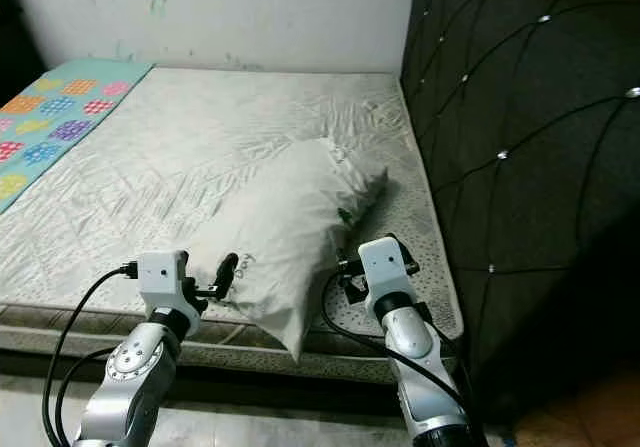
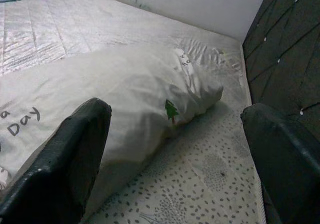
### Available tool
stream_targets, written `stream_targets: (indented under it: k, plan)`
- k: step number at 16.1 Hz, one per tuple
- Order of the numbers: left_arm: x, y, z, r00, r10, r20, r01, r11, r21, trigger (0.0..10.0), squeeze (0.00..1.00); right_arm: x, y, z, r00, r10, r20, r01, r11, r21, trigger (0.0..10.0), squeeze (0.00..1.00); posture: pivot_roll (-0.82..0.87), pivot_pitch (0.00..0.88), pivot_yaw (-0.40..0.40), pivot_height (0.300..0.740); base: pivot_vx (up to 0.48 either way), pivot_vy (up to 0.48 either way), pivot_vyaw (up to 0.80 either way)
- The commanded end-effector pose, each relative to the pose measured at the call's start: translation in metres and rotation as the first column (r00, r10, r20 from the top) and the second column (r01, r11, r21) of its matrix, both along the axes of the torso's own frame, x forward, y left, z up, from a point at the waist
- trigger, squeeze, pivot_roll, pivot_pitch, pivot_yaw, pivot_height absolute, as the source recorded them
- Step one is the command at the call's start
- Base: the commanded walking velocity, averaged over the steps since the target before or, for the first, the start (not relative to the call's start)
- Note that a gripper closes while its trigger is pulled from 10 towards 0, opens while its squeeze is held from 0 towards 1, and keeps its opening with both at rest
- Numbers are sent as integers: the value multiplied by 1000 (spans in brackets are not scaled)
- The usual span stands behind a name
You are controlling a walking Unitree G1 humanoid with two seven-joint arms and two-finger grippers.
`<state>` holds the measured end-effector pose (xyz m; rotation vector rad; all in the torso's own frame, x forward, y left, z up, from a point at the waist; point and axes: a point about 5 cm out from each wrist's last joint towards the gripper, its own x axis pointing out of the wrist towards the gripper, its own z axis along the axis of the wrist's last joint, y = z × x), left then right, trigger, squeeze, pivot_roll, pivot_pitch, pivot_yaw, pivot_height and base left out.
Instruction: Clean up the room
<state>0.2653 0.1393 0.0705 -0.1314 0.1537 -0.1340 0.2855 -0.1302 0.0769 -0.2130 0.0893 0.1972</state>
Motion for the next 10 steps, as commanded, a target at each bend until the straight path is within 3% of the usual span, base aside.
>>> stream_targets:
  k: [1, 5, 10]
  plan:
    - [2, 8, 11, 997, 34, 62, -35, 999, 22, 10000, 0, 2, 1, 14, 997, -1, 72, -1, 1000, 22, 10000, 0, -135, 0, 1, 740, 0, 0, 0]
    - [6, 16, 26, 989, 80, 125, -84, 996, 20, 10000, 0, 5, -2, 27, 995, -13, 101, 10, 999, 37, 10000, 0, -136, 0, 3, 740, 0, 0, 0]
    - [3, 13, 21, 993, 55, 105, -59, 998, 30, 10000, 0, 2, -2, 21, 997, -9, 81, 6, 1000, 29, 10000, 0, -136, 0, 3, 740, 0, 0, 0]
